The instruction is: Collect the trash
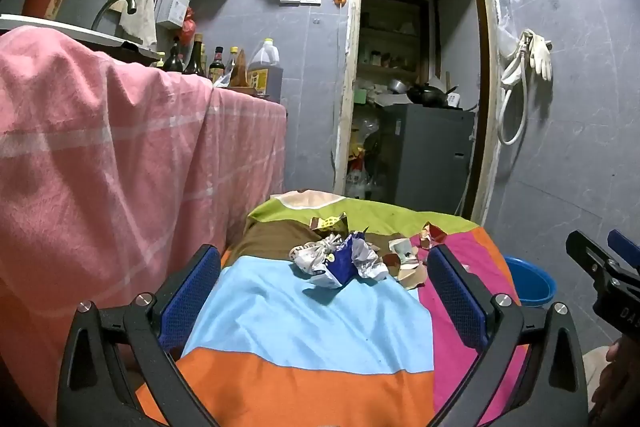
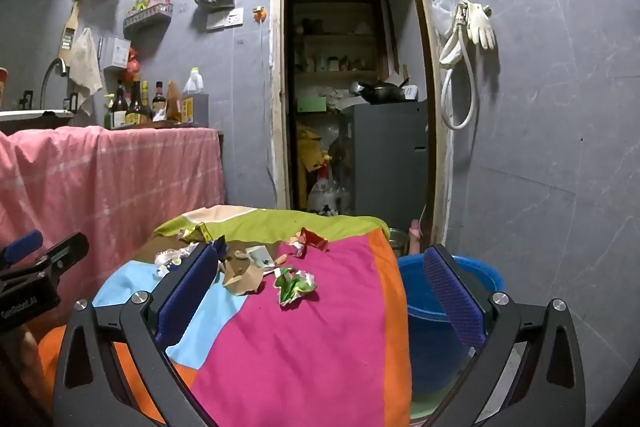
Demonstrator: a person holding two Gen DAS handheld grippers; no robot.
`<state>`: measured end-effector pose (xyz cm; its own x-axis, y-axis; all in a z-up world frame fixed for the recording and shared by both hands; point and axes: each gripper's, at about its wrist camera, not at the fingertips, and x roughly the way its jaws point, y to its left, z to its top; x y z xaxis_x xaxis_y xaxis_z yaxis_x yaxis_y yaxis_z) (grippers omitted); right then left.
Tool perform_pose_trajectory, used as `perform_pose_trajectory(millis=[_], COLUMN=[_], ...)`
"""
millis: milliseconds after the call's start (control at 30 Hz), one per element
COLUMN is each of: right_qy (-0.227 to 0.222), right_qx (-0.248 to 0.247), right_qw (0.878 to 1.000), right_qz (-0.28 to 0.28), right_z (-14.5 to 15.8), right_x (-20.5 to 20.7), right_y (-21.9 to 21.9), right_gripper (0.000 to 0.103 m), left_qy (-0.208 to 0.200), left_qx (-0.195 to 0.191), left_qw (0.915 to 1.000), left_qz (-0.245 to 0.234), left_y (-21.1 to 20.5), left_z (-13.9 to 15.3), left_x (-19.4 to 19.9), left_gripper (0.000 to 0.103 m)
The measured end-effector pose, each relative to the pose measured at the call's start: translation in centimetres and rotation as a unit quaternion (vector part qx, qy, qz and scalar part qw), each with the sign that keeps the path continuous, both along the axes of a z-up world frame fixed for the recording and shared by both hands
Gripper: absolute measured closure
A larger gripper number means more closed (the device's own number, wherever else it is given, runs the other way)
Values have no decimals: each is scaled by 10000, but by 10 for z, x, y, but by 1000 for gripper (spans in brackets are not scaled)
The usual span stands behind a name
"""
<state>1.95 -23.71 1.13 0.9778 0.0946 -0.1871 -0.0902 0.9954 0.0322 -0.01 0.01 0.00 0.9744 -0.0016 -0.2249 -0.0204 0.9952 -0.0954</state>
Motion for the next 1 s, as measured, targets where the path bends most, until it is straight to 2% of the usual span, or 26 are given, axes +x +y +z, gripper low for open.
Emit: perform_pose_trajectory(millis=[1000], right_qy=[18], right_qx=[-11], right_qw=[10000], right_qz=[12], right_z=[-2], right_x=[0], right_y=[2], right_gripper=[0], left_qy=[49], left_qx=[25], left_qw=[10000], left_qz=[2], left_y=[0], left_z=[0], left_x=[0], left_gripper=[2])
